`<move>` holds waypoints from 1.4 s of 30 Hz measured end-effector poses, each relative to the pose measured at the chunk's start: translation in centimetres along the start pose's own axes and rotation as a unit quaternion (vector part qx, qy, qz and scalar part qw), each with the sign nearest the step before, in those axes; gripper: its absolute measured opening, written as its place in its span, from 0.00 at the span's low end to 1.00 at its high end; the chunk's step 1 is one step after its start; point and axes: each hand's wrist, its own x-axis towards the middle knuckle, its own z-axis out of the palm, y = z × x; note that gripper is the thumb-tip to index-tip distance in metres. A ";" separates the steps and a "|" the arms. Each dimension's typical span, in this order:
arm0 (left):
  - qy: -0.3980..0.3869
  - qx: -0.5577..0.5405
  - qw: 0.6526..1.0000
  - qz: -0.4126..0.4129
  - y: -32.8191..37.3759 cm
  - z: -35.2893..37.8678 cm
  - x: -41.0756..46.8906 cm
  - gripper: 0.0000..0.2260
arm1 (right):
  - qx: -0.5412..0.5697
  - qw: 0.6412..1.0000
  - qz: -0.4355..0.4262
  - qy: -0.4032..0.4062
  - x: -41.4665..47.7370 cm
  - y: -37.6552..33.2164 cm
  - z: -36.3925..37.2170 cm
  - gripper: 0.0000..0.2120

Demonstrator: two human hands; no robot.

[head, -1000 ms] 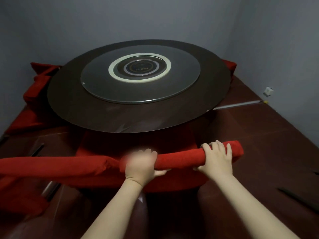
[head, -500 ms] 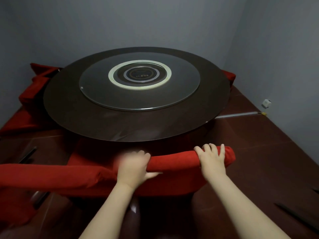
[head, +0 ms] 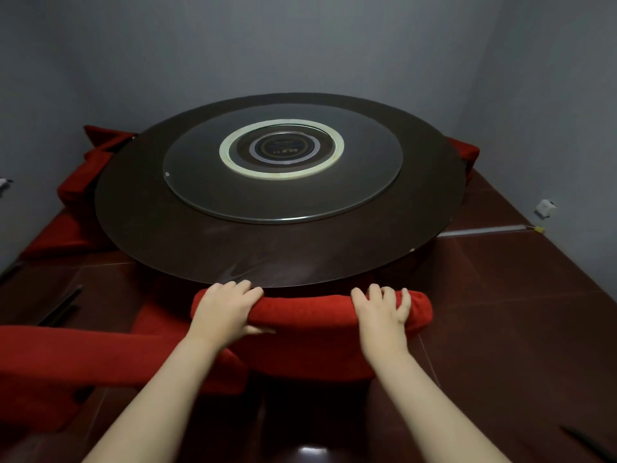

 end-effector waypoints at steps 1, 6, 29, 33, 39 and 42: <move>-0.001 -0.004 1.000 -0.008 0.2 0.0 0.0 0.30 | -0.003 1.000 -0.005 0.001 0.1 0.2 0.1 0.27; -0.001 -0.014 0.999 -0.040 0.8 -0.2 0.0 0.30 | -0.023 0.999 -0.032 0.006 0.4 0.8 0.2 0.25; 0.096 -0.719 0.650 -0.227 2.6 -15.0 -5.2 0.14 | 0.689 0.724 0.008 0.038 -6.2 -8.1 -12.7 0.16; 0.156 -0.773 0.594 -0.160 3.6 -19.2 -7.4 0.23 | 0.747 0.660 -0.013 0.080 -9.4 -9.3 -16.0 0.16; 0.179 -0.780 0.588 -0.114 7.2 -23.2 -8.6 0.27 | 0.779 0.616 -0.043 0.108 -12.6 -7.0 -19.2 0.22; 0.171 -0.790 0.582 -0.088 9.9 -24.5 -7.2 0.28 | 0.781 0.608 -0.046 0.132 -13.2 -4.4 -20.1 0.25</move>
